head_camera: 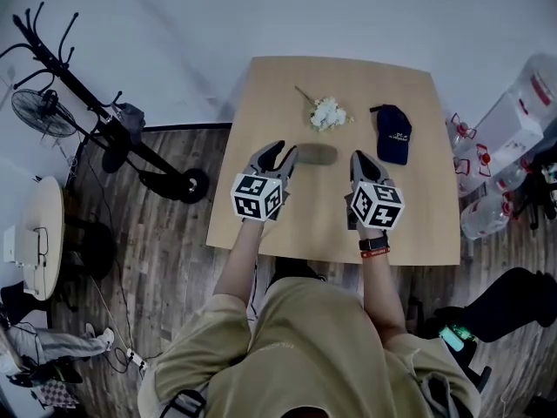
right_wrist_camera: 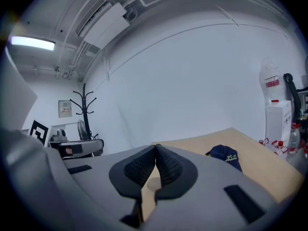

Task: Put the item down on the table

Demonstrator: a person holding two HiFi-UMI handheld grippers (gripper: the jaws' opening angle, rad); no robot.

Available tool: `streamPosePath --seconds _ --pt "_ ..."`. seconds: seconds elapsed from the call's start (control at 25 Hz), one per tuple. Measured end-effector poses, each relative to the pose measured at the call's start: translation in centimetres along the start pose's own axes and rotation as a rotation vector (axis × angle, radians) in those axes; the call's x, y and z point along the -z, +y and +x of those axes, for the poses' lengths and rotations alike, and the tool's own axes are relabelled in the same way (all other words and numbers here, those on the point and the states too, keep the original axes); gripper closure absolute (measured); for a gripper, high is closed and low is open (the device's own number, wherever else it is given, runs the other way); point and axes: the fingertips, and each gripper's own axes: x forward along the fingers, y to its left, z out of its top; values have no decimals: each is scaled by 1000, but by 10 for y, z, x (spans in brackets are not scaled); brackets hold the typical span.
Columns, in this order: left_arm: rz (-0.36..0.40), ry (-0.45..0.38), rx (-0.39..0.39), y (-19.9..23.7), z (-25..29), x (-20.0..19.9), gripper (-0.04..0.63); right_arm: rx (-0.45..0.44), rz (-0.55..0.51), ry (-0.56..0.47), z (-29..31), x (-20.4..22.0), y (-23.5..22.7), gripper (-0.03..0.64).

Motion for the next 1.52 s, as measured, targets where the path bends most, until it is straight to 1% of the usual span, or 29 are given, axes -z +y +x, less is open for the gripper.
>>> streamPosePath --seconds 0.2,0.36,0.44,0.68,0.84,1.16,1.32,1.52 --pt "-28 -43 -50 -11 -20 -7 475 4 -26 -7 -15 -2 -1 604" --pt "-38 -44 -98 -13 -33 -2 502 3 -40 -20 -23 -5 1 604" --pt "-42 -41 -111 -14 -37 0 515 0 -44 -24 -24 -5 2 604" --pt "5 -36 -168 -14 -49 -3 542 -7 -68 -30 -24 -4 11 604" --pt "17 -43 -180 -17 -50 -9 559 -5 -72 -37 -25 -7 12 604" --pt "-17 -62 -184 -19 -54 -7 571 -6 -65 -19 -20 3 18 604" --pt "2 -65 -209 -16 -57 -7 571 -8 -76 -19 -20 7 23 604" --pt "15 -62 -216 -12 -53 -6 571 -5 -86 -21 -19 6 23 604"
